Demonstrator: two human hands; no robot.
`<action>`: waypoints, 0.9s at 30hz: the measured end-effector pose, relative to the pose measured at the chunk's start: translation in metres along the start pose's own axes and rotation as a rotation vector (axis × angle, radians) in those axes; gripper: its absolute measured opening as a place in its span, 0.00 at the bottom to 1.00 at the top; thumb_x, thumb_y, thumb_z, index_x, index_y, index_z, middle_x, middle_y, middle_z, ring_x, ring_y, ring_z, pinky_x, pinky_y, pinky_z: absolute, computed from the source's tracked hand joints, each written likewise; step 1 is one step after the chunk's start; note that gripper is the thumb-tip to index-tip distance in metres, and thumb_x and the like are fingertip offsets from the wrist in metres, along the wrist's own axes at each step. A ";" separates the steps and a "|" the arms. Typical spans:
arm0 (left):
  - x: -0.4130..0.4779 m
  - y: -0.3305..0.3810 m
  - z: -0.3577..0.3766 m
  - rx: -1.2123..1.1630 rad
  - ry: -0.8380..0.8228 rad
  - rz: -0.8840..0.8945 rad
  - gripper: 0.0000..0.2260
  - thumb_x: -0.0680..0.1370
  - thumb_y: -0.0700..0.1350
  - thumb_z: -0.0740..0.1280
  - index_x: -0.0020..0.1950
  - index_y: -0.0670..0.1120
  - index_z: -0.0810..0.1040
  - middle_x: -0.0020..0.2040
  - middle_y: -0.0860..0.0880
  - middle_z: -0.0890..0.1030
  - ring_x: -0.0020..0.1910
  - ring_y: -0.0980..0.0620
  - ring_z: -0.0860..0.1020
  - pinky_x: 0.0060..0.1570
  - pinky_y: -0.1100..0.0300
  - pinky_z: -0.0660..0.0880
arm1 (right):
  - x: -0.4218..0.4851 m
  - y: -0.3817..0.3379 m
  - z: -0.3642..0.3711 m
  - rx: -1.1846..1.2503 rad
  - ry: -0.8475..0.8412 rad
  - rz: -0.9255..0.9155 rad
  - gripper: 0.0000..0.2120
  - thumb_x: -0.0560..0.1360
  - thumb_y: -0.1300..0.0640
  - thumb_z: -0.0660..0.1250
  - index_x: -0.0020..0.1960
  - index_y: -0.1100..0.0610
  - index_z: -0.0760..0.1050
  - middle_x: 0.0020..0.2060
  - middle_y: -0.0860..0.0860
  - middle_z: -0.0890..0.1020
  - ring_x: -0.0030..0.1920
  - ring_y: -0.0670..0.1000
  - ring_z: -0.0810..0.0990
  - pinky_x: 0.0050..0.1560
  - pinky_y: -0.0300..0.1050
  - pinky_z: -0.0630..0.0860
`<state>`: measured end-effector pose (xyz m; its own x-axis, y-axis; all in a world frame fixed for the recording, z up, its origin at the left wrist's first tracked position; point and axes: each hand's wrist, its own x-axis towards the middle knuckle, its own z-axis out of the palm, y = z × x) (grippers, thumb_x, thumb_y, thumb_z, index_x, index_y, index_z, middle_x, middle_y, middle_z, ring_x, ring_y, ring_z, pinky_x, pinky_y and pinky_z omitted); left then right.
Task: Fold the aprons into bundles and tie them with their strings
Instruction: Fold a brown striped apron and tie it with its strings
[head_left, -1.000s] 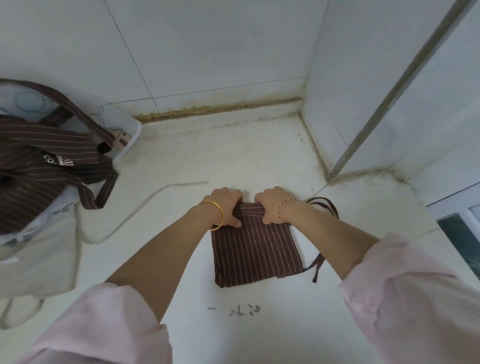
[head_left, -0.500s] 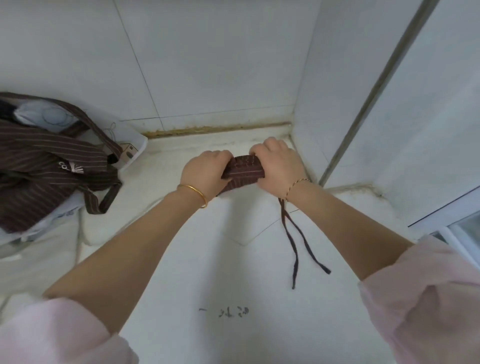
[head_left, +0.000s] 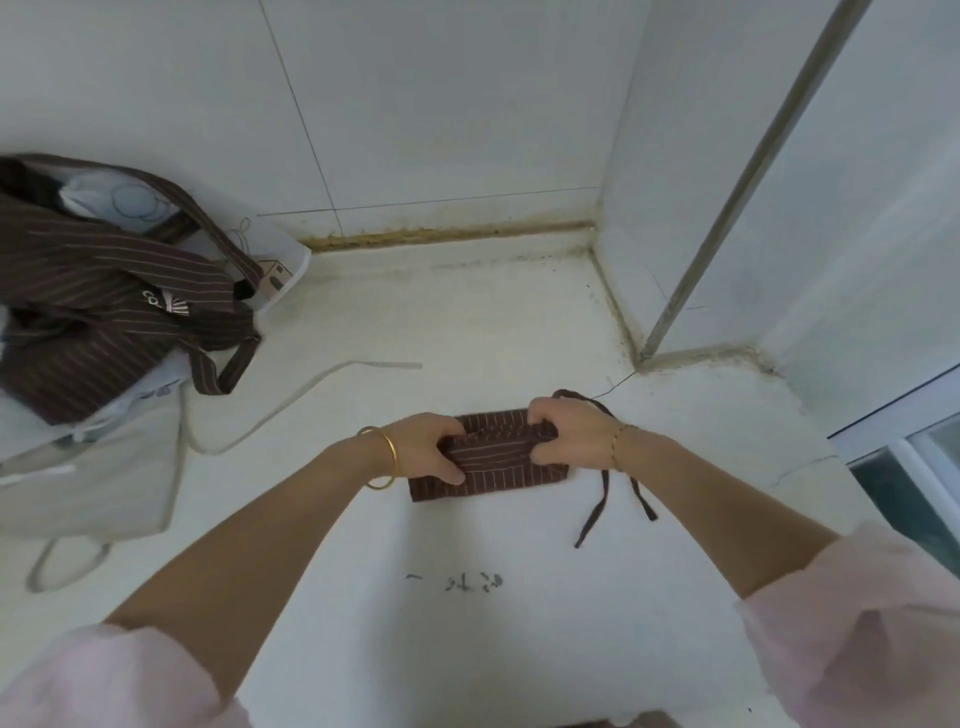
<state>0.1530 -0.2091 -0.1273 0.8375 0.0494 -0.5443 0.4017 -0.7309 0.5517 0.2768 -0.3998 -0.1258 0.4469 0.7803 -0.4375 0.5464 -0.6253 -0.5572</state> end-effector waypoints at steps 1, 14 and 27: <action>-0.002 -0.006 0.000 -0.172 -0.028 -0.080 0.10 0.73 0.44 0.71 0.53 0.45 0.77 0.50 0.48 0.79 0.49 0.50 0.78 0.52 0.57 0.75 | 0.001 0.003 -0.001 0.102 0.015 0.043 0.11 0.72 0.53 0.69 0.50 0.55 0.70 0.43 0.50 0.73 0.43 0.49 0.72 0.40 0.41 0.69; 0.005 -0.022 0.017 -0.361 0.253 -0.283 0.11 0.80 0.51 0.61 0.52 0.43 0.70 0.48 0.46 0.74 0.45 0.49 0.73 0.40 0.57 0.74 | 0.023 0.008 0.035 -0.039 0.313 0.176 0.14 0.81 0.50 0.54 0.60 0.59 0.66 0.47 0.55 0.75 0.44 0.55 0.74 0.45 0.47 0.73; 0.042 0.021 0.006 0.296 0.224 -0.068 0.24 0.77 0.50 0.64 0.71 0.44 0.65 0.68 0.44 0.68 0.66 0.45 0.67 0.64 0.52 0.68 | 0.041 0.004 0.038 -0.169 0.263 0.326 0.15 0.78 0.47 0.60 0.49 0.57 0.58 0.43 0.53 0.72 0.40 0.53 0.72 0.38 0.45 0.68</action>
<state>0.1940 -0.2262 -0.1422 0.8861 0.2284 -0.4033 0.3621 -0.8843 0.2947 0.2702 -0.3701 -0.1725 0.7676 0.5272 -0.3645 0.4458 -0.8477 -0.2874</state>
